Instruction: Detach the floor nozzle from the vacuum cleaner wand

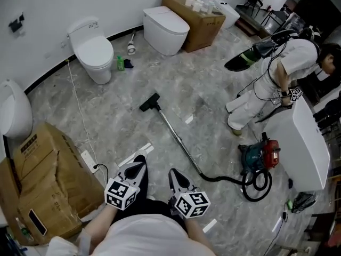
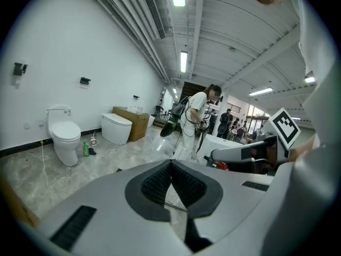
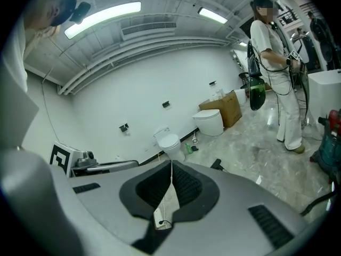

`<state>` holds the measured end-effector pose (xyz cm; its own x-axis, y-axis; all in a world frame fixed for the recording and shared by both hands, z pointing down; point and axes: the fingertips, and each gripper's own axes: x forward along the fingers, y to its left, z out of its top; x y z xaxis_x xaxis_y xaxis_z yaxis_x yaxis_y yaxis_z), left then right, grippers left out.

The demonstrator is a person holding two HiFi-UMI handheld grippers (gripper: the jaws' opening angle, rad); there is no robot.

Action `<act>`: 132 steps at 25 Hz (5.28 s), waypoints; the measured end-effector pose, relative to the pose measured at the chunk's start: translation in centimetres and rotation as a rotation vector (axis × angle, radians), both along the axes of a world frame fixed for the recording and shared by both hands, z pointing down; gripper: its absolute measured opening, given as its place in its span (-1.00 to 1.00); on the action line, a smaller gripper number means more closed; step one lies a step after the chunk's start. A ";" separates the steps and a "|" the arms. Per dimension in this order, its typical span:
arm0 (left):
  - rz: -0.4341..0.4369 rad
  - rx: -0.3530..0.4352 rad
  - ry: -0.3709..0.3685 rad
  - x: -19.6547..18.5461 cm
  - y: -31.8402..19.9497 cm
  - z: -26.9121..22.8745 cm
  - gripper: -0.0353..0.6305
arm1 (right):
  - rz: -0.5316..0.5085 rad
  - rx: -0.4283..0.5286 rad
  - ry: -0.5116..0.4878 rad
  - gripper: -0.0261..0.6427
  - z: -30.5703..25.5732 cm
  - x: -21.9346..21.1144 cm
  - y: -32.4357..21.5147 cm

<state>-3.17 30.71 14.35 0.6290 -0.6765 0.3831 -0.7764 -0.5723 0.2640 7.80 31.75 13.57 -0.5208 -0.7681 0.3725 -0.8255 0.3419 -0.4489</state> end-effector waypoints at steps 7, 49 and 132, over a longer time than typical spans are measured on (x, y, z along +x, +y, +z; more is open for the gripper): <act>-0.010 0.015 0.023 -1.8 -11.2 -1.1 -0.88 | 0.013 0.020 0.026 -0.87 -1.3 -0.8 -10.4; 0.086 -0.007 -0.001 3.6 -41.1 1.8 -0.88 | -0.088 0.023 0.053 -0.87 2.3 4.5 -42.4; 1.401 0.756 -1.372 6.7 -58.8 80.1 -0.15 | -0.558 -0.208 0.542 -0.44 78.5 -1.5 -54.3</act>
